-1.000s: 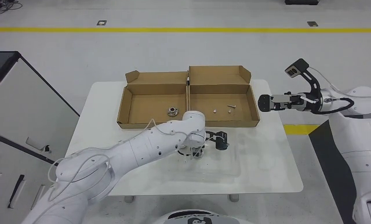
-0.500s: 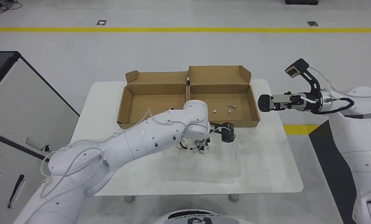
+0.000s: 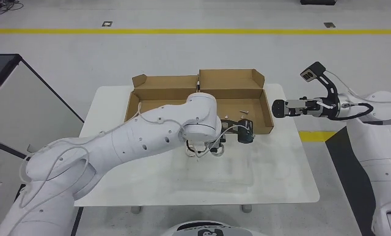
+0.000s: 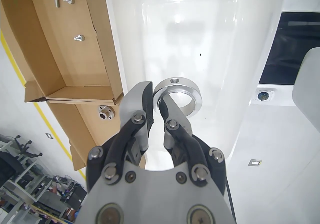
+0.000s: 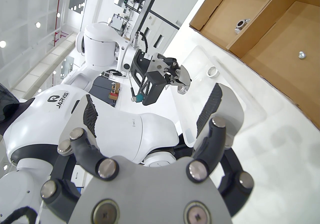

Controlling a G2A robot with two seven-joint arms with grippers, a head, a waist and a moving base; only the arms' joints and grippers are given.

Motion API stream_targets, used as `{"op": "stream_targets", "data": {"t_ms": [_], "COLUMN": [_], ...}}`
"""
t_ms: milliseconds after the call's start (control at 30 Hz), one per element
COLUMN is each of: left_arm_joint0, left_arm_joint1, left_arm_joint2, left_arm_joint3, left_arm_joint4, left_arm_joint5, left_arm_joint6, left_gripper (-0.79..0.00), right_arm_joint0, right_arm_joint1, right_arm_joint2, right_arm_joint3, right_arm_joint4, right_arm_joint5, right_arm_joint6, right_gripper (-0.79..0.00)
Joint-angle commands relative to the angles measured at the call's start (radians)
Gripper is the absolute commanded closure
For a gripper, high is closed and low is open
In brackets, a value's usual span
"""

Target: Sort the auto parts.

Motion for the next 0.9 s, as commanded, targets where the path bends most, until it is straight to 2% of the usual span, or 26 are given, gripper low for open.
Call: {"op": "stream_targets", "data": {"t_ms": [0,167,300,467,667,767,867], "left_arm_joint0": [0.0,0.017,0.041,0.118,0.28,0.361,0.42], "left_arm_joint1": [0.0,0.001,0.025,0.089,0.175,0.206,0.223], "left_arm_joint2": [0.0,-0.002,-0.088,-0.254,-0.495,-0.603,-0.67], "left_arm_joint3": [0.0,0.004,0.012,-0.023,-0.102,-0.12,-0.143], "left_arm_joint4": [0.0,0.001,-0.042,-0.101,-0.191,-0.243,-0.283], "left_arm_joint5": [0.0,0.0,0.011,-0.015,-0.149,-0.222,-0.269], "left_arm_joint6": [0.0,0.028,0.13,0.258,0.398,0.464,0.518], "left_gripper": [0.0,0.0,0.0,0.0,0.0,0.0,0.0], "right_arm_joint0": [0.0,0.0,0.0,0.0,0.0,0.0,0.0], "right_arm_joint1": [0.0,0.0,0.0,0.0,0.0,0.0,0.0], "right_arm_joint2": [0.0,0.0,0.0,0.0,0.0,0.0,0.0], "right_arm_joint3": [0.0,0.0,0.0,0.0,0.0,0.0,0.0], "right_arm_joint4": [0.0,0.0,0.0,0.0,0.0,0.0,0.0], "right_arm_joint5": [0.0,0.0,0.0,0.0,0.0,0.0,0.0], "right_arm_joint6": [0.0,0.0,0.0,0.0,0.0,0.0,0.0], "right_gripper": [-0.785,-0.785,-0.785,-0.785,-0.785,-0.785,-0.785]}}
